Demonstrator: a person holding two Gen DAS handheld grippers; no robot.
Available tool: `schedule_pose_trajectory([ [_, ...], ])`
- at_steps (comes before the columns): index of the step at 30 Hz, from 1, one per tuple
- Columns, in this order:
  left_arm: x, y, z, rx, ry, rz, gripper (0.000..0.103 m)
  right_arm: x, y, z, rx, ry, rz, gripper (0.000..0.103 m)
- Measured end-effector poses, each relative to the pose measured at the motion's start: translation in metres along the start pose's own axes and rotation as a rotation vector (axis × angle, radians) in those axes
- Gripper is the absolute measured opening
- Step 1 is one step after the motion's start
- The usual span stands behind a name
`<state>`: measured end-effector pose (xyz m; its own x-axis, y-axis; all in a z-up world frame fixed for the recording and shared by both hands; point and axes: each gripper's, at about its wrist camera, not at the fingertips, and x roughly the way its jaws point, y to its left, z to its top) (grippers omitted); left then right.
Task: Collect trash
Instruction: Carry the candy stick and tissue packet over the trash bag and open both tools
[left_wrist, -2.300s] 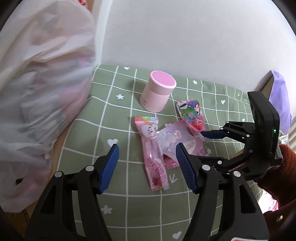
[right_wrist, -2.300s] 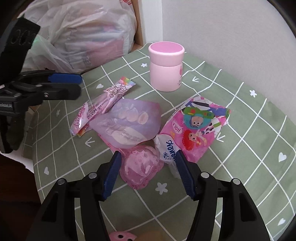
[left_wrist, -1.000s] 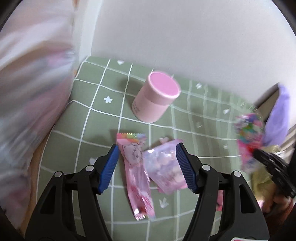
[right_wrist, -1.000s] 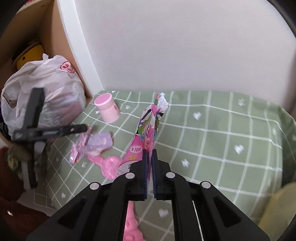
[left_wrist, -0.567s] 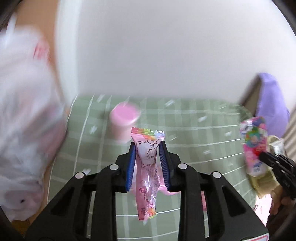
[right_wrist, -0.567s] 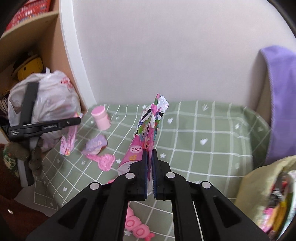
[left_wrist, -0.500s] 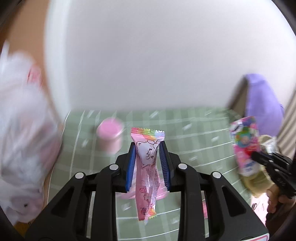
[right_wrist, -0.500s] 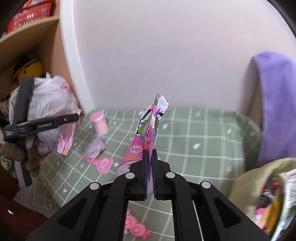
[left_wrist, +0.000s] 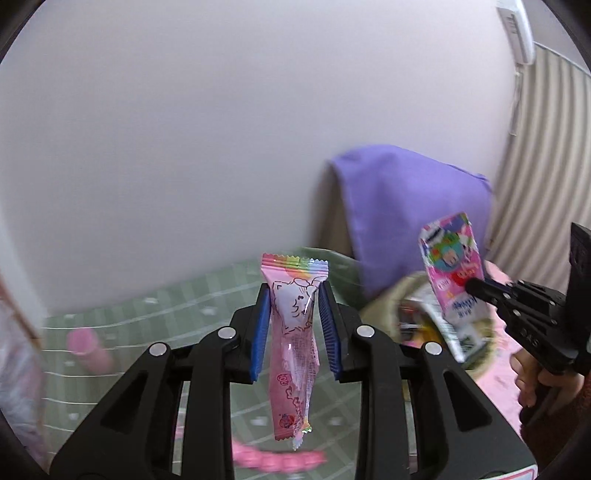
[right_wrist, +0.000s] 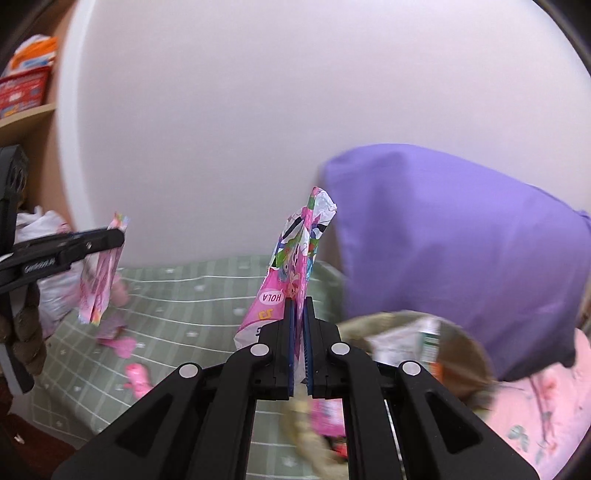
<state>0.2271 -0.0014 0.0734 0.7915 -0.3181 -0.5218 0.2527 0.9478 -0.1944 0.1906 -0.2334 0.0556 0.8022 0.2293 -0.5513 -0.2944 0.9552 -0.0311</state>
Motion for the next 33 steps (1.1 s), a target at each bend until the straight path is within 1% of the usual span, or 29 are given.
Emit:
schedule_pose_trajectory([
  [5, 0.019, -0.048, -0.004, 0.043, 0.036, -0.099, 0.025, -0.021, -0.044, -0.009, 0.037, 0.019, -0.092, 0.007],
  [11, 0.042, -0.091, -0.001, 0.081, 0.062, -0.153, 0.025, -0.036, -0.081, -0.026, 0.079, 0.047, -0.149, 0.007],
  [17, 0.061, -0.121, -0.002, 0.101, 0.089, -0.198, 0.025, -0.036, -0.105, -0.039, 0.094, 0.072, -0.171, 0.007],
  [20, 0.076, -0.133, -0.001, 0.081, 0.107, -0.246, 0.025, -0.031, -0.117, -0.042, 0.09, 0.084, -0.184, 0.007],
  [23, 0.097, -0.136, -0.001, 0.033, 0.13, -0.315, 0.025, -0.021, -0.126, -0.045, 0.08, 0.1, -0.186, 0.007],
  [24, 0.11, -0.139, -0.004, 0.018, 0.148, -0.357, 0.025, -0.017, -0.127, -0.046, 0.071, 0.111, -0.186, 0.007],
  [26, 0.13, -0.15, -0.009, 0.031, 0.186, -0.393, 0.025, 0.002, -0.126, -0.052, 0.038, 0.155, -0.175, 0.007],
  [27, 0.145, -0.157, -0.016, 0.064, 0.219, -0.39, 0.025, 0.009, -0.126, -0.055, 0.032, 0.171, -0.167, 0.007],
  [29, 0.174, -0.171, -0.03, 0.12, 0.292, -0.356, 0.025, 0.03, -0.126, -0.063, 0.025, 0.221, -0.137, 0.007],
  [30, 0.188, -0.174, -0.038, 0.125, 0.342, -0.349, 0.025, 0.038, -0.125, -0.067, 0.02, 0.243, -0.124, 0.007],
  [31, 0.198, -0.175, -0.043, 0.117, 0.374, -0.346, 0.025, 0.047, -0.123, -0.07, 0.01, 0.268, -0.114, 0.007],
  [33, 0.207, -0.177, -0.048, 0.111, 0.389, -0.34, 0.025, 0.059, -0.121, -0.075, 0.0, 0.301, -0.099, 0.007],
])
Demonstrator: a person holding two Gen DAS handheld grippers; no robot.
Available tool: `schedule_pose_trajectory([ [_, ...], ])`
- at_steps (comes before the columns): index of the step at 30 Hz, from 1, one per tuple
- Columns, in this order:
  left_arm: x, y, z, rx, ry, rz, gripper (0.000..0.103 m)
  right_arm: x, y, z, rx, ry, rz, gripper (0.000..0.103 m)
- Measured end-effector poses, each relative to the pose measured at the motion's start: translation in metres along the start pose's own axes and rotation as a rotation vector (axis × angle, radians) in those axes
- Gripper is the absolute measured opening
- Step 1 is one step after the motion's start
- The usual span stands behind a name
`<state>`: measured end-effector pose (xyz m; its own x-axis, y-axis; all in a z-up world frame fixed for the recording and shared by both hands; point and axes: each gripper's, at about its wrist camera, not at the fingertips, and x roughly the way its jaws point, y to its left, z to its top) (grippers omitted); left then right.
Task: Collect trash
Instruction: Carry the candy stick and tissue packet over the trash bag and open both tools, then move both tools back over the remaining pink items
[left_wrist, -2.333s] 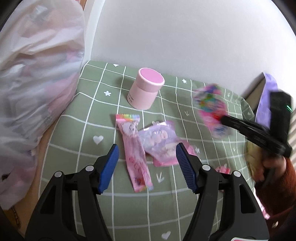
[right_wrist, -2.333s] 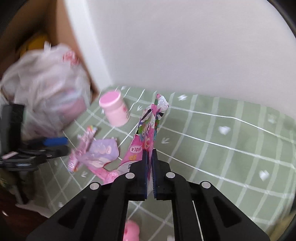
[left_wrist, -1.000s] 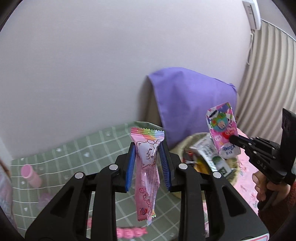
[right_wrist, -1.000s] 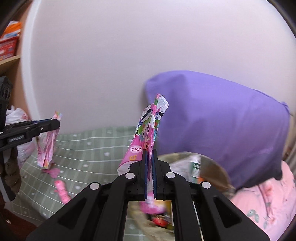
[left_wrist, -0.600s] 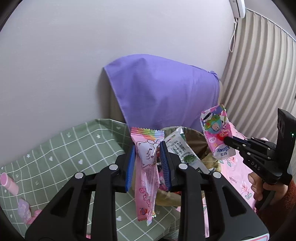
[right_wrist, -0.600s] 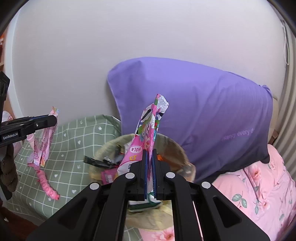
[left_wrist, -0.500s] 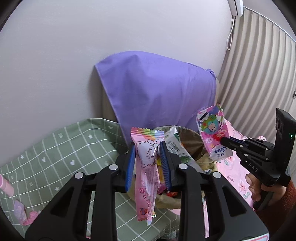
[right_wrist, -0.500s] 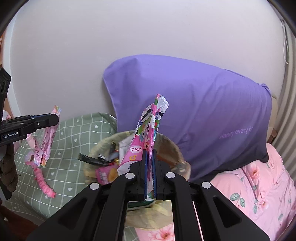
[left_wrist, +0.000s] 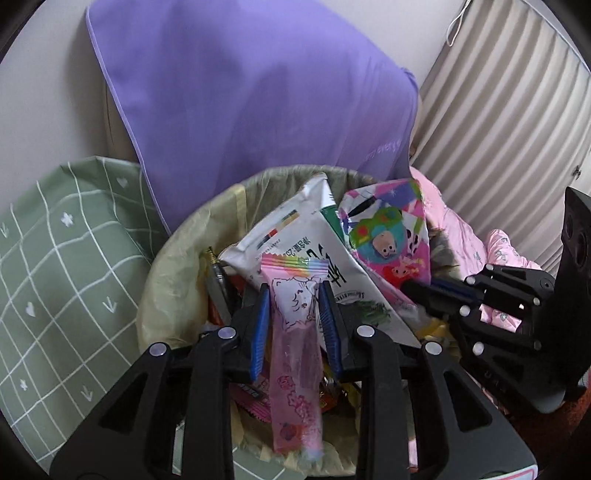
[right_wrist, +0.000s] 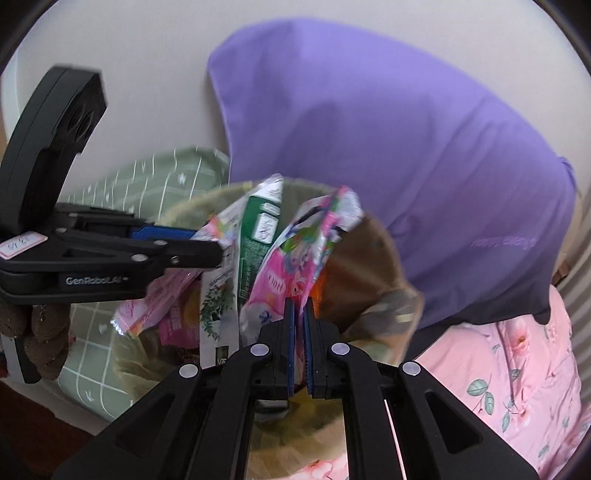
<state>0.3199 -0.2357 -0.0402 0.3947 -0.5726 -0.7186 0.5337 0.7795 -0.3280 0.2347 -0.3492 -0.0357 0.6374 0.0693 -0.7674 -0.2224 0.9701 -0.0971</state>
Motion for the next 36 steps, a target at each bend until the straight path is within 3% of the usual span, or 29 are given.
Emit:
schedule_pose_trajectory([
  [8, 0.016, -0.006, 0.004, 0.028, 0.013, 0.002, 0.025, 0.018, 0.005, 0.007, -0.055, 0.035, 0.006, 0.007],
  [15, 0.029, -0.016, 0.006, 0.038, 0.03, -0.031, 0.025, 0.0, -0.014, -0.002, -0.001, 0.037, -0.017, 0.007],
  [20, 0.014, -0.005, 0.008, -0.021, 0.01, -0.082, 0.025, -0.01, -0.019, -0.008, 0.039, 0.023, -0.007, 0.007],
  [24, -0.007, 0.005, 0.015, -0.054, -0.052, -0.124, 0.046, -0.022, -0.017, -0.008, 0.058, -0.009, -0.002, 0.008],
  [26, -0.018, 0.007, 0.02, -0.052, -0.077, -0.126, 0.051, -0.024, -0.015, -0.008, 0.052, -0.015, -0.004, 0.014],
  [28, -0.031, 0.014, 0.021, -0.061, -0.108, -0.119, 0.055, -0.028, -0.014, -0.009, 0.05, -0.031, -0.001, 0.041],
  [29, -0.038, 0.018, 0.02, -0.071, -0.121, -0.111, 0.056, -0.029, -0.014, -0.009, 0.053, -0.037, 0.004, 0.046],
  [36, -0.086, 0.05, 0.001, -0.109, -0.208, 0.021, 0.06, -0.048, -0.005, 0.006, 0.068, -0.127, -0.006, 0.049],
])
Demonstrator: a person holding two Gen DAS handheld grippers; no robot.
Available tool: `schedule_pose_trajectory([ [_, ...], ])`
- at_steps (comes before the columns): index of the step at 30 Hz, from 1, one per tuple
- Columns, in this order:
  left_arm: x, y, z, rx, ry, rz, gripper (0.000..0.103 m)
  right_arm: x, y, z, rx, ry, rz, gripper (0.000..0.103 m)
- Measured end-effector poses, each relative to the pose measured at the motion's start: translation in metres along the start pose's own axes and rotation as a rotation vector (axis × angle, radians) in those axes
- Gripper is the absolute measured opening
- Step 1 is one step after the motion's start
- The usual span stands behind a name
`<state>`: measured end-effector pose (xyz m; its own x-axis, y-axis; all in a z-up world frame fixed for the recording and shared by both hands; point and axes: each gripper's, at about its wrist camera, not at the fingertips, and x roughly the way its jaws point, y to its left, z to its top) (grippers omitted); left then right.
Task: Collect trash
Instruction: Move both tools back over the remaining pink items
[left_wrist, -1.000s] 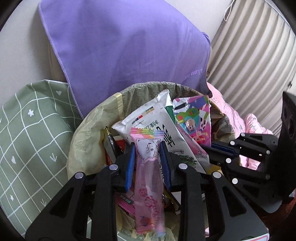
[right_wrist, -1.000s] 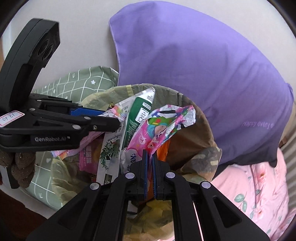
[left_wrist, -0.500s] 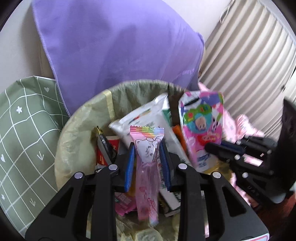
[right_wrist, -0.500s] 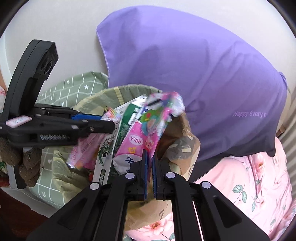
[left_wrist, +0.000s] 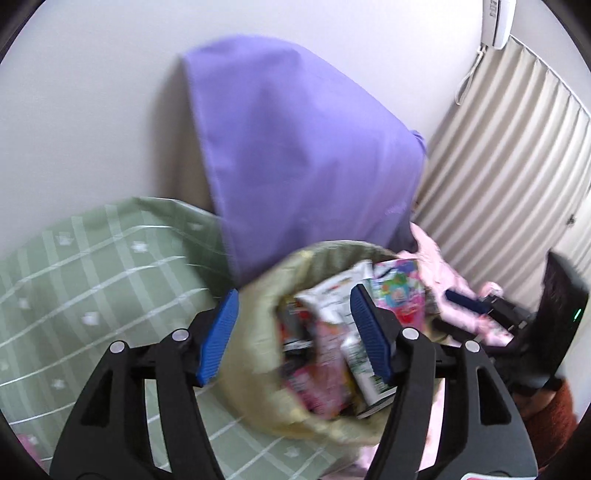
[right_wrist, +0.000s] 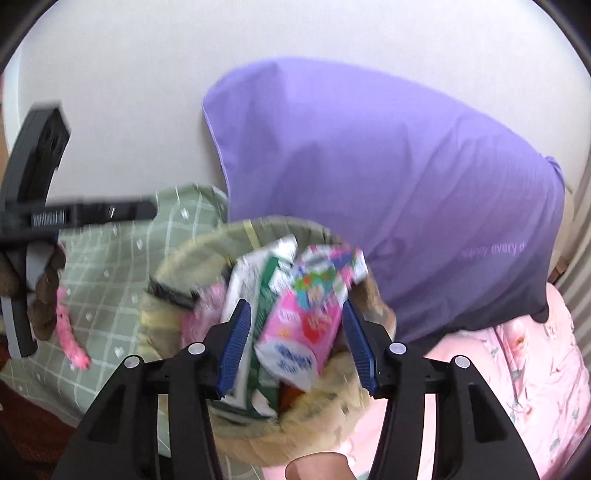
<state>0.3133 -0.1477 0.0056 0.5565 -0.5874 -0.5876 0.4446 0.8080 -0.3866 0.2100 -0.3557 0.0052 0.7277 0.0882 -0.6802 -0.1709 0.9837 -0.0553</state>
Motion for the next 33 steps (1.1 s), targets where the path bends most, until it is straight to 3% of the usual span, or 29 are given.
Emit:
schedule_pose_trajectory([
  [4, -0.039, 0.028, -0.016, 0.024, -0.048, 0.174, 0.061, -0.005, 0.023, 0.018, -0.009, -0.08, 0.083, 0.05],
  [9, -0.087, 0.058, -0.036, 0.019, -0.088, 0.355, 0.063, 0.012, 0.074, 0.036, -0.088, -0.089, 0.196, 0.05],
  [13, -0.123, 0.091, -0.057, -0.027, -0.095, 0.436, 0.067, 0.031, 0.125, 0.042, -0.173, -0.069, 0.29, 0.05],
  [21, -0.186, 0.198, -0.113, -0.243, -0.111, 0.513, 0.068, 0.062, 0.196, 0.034, -0.229, 0.037, 0.423, 0.05],
  [25, -0.203, 0.269, -0.145, -0.442, -0.087, 0.518, 0.073, 0.074, 0.222, 0.021, -0.258, 0.087, 0.458, 0.05],
  [27, -0.204, 0.292, -0.16, -0.489, -0.039, 0.532, 0.074, 0.078, 0.235, 0.016, -0.283, 0.108, 0.451, 0.05],
  [30, -0.208, 0.298, -0.176, -0.506, -0.007, 0.524, 0.077, 0.084, 0.263, 0.008, -0.341, 0.133, 0.455, 0.05],
  [33, -0.223, 0.296, -0.192, -0.532, -0.024, 0.488, 0.083, 0.092, 0.299, 0.0, -0.419, 0.162, 0.517, 0.05],
])
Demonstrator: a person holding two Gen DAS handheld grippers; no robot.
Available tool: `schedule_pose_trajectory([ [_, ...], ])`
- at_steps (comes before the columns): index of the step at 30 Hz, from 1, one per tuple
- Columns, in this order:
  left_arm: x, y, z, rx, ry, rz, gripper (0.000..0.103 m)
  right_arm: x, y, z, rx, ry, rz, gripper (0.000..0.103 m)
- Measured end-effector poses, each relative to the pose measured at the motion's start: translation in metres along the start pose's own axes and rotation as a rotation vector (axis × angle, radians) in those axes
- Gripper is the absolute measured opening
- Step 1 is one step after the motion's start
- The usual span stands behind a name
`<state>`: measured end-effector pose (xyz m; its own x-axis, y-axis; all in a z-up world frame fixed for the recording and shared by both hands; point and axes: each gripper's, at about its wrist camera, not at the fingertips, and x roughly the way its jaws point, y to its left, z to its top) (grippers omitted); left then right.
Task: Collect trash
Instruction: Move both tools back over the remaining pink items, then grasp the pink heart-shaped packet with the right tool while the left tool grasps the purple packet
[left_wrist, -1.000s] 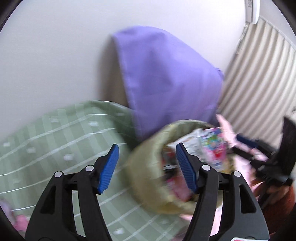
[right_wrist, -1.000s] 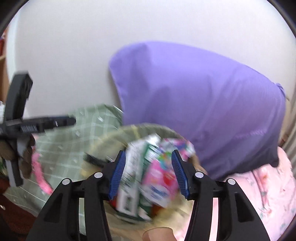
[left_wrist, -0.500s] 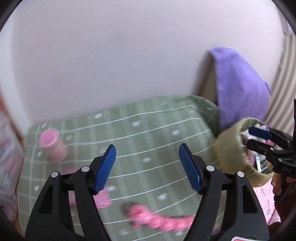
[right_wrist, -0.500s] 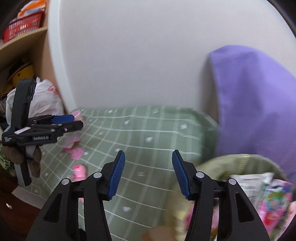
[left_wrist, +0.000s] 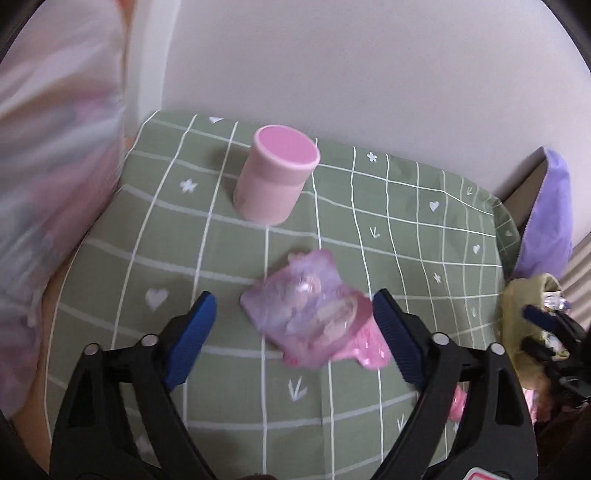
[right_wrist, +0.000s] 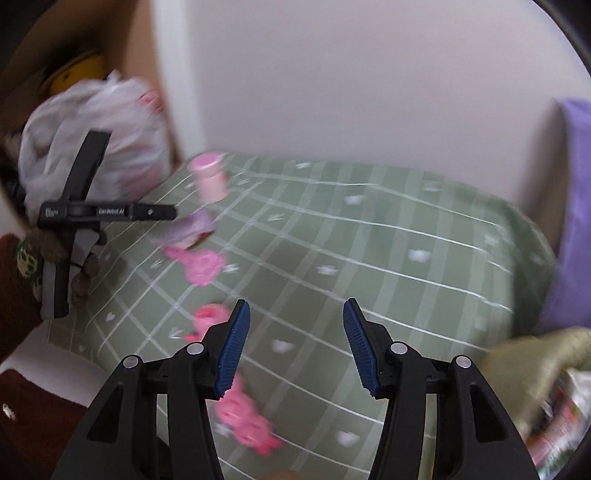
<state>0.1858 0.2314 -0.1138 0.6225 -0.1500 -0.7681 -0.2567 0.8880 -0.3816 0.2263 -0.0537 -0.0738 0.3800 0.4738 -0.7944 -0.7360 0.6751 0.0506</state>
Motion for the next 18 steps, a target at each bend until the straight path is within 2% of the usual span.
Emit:
schedule_pose_trajectory([
  [3, -0.012, 0.011, -0.005, -0.016, -0.018, 0.005, 0.084, 0.029, 0.03, 0.011, -0.071, 0.027, 0.107, 0.05],
  [6, -0.026, 0.019, -0.006, -0.026, -0.051, 0.013, 0.084, 0.058, 0.052, 0.025, -0.122, 0.021, 0.162, 0.05],
  [9, -0.033, 0.02, -0.007, -0.032, -0.084, -0.009, 0.084, 0.092, 0.066, 0.038, -0.142, 0.063, 0.203, 0.046],
  [11, -0.037, 0.026, -0.01, -0.046, -0.1, -0.042, 0.085, 0.118, 0.077, 0.043, -0.156, 0.114, 0.206, 0.042],
  [14, -0.033, 0.029, -0.013, -0.043, -0.089, -0.048, 0.085, 0.138, 0.085, 0.046, -0.176, 0.162, 0.199, 0.037],
  [16, -0.028, 0.026, -0.013, -0.023, -0.068, -0.046, 0.085, 0.136, 0.083, 0.05, -0.162, 0.163, 0.217, 0.036],
  [18, -0.021, 0.019, -0.012, 0.022, -0.046, -0.051, 0.085, 0.124, 0.079, 0.052, -0.153, 0.14, 0.191, 0.036],
])
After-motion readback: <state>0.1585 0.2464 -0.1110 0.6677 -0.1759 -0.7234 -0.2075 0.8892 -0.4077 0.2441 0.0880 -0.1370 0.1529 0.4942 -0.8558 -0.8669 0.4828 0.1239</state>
